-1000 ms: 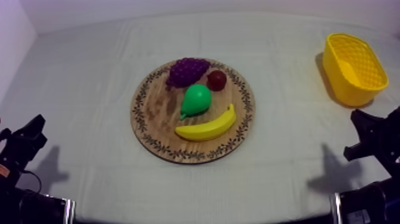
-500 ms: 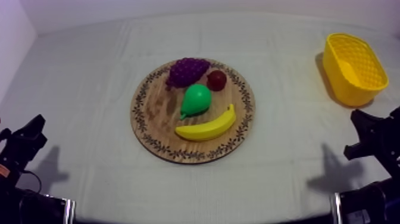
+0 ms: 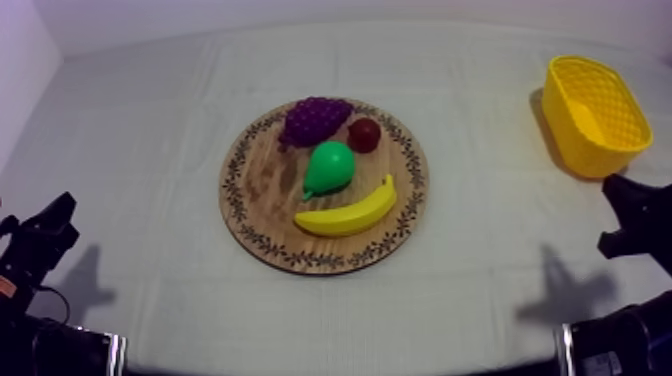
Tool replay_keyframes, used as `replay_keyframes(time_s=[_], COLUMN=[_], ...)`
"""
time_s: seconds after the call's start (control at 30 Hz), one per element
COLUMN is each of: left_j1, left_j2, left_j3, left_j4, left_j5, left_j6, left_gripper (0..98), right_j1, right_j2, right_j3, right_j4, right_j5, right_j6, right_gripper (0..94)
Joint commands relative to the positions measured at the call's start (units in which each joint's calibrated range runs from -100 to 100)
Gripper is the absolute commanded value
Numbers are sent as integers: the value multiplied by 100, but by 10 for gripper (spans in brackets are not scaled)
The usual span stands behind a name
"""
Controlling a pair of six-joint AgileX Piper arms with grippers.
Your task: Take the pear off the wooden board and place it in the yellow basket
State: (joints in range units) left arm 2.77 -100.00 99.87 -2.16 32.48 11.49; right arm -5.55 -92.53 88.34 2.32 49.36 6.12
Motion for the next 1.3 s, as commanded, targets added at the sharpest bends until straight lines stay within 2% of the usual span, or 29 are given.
replay_keyframes(time_s=[0.0,0.1,0.37,0.73,0.9,1.07,1.27], left_j1=[1,1,1,1,1,1,1], left_j2=[0,0,0,0,0,0,0], left_j3=[2,2,2,2,2,2,2], left_j4=[-2,-2,-2,-2,-2,-2,-2], left_j5=[1,1,1,1,1,1,1], left_j6=[1,0,1,0,0,-1,3], left_gripper=[1,1,1,1,1,1,1], right_j1=[-192,-409,-1017,-1746,-1857,-1752,-1890], right_j2=[551,1227,2812,4839,5910,7052,8018], right_j3=[-1032,-1761,-3286,-4818,-5385,-5818,-6072], right_j4=[52,171,702,950,861,682,580], right_j5=[439,580,582,492,649,664,609], right_j6=[-102,-338,-1113,-2395,-2806,-2934,-3164], right_gripper=[7,7,7,4,3,7,24])
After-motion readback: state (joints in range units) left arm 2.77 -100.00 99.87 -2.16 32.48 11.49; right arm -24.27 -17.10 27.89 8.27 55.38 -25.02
